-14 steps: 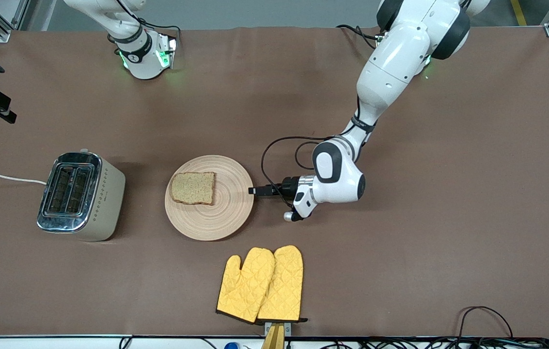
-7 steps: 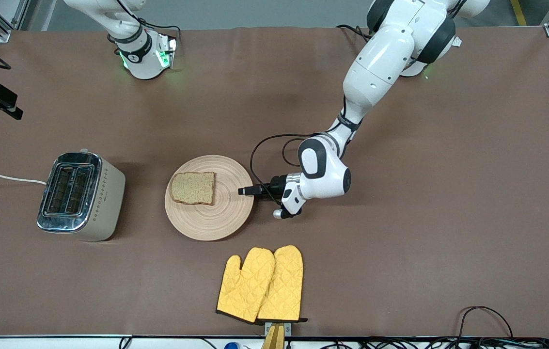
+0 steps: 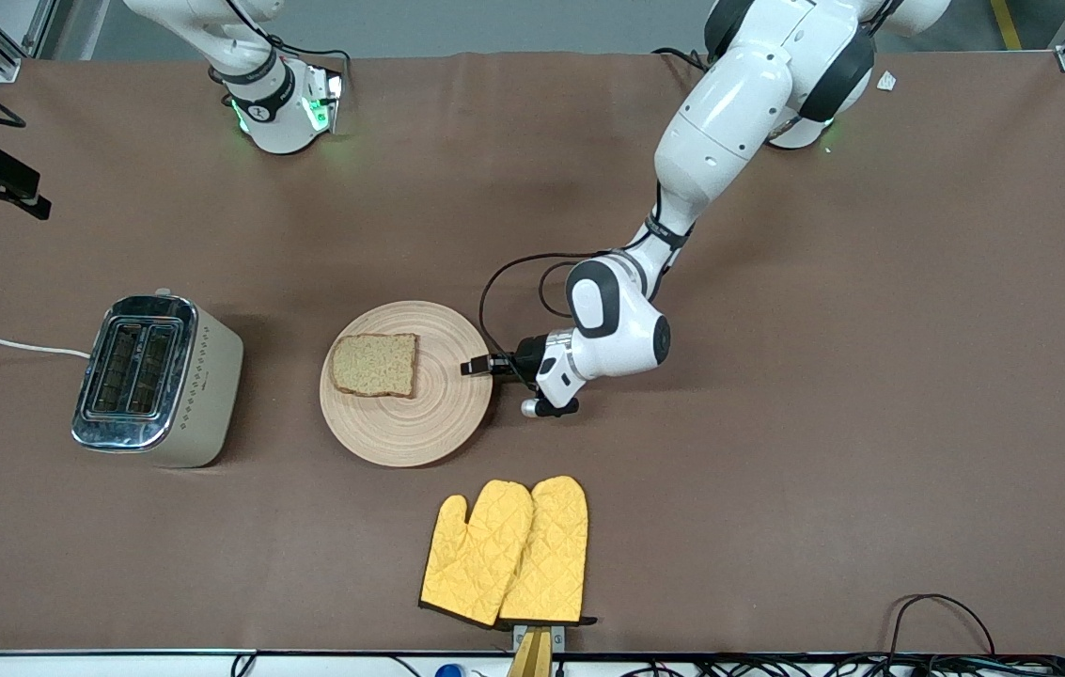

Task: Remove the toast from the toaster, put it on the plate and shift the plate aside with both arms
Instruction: 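Grasp the plate rim with the left gripper, then slide the plate with the left gripper away from the toaster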

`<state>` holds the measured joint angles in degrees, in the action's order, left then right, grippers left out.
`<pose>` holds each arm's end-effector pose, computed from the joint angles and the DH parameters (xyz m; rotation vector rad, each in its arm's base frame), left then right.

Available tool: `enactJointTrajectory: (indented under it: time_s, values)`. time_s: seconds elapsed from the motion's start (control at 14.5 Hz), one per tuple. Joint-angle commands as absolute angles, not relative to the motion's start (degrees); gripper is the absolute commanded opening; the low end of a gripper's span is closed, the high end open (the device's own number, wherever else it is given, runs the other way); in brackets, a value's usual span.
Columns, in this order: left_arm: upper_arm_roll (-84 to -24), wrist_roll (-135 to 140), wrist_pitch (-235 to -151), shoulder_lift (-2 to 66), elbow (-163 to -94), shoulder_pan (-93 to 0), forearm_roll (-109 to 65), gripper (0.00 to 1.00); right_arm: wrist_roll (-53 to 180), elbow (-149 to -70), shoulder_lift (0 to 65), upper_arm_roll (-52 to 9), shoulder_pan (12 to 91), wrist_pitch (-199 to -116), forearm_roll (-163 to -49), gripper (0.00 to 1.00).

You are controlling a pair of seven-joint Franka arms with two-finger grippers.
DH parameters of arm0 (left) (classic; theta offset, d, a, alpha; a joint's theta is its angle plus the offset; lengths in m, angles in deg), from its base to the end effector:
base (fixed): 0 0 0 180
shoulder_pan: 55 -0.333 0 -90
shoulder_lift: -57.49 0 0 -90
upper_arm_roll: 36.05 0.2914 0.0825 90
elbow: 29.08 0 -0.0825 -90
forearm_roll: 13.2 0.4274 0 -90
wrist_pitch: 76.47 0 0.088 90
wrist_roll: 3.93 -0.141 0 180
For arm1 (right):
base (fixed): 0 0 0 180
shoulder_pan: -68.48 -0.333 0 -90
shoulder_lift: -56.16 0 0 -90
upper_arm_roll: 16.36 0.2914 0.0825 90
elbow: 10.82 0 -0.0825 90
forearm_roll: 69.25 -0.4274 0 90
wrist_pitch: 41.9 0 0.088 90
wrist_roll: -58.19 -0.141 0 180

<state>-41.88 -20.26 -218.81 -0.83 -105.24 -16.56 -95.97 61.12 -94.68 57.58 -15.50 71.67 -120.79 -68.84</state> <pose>0.5511 -0.5410 0.0621 2.1537 0.2000 -0.1782 0.5667 -0.0241 0.6182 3.1355 0.0146 -0.0976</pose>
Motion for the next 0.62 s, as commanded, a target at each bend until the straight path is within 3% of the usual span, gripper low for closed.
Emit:
enactJointTrajectory:
  time_s: [0.0, 0.14, 0.55]
  values:
    - [-41.8, -23.2, -219.9, -1.7, -104.0, -16.2, -97.5, 0.14, 60.4, -93.8, 57.3, -15.4, 72.0, -119.0, -68.2, 1.00]
    - [-41.8, -23.1, -219.9, -1.7, -103.9, -16.2, -97.5, 0.05, 60.4, -93.8, 57.4, -15.4, 72.0, -118.8, -68.0, 1.00]
    - [-40.8, -22.7, -219.0, 2.6, -104.0, -18.2, -95.3, 0.02, 60.5, -93.8, 57.7, -15.5, 72.2, -117.3, -67.8, 1.00]
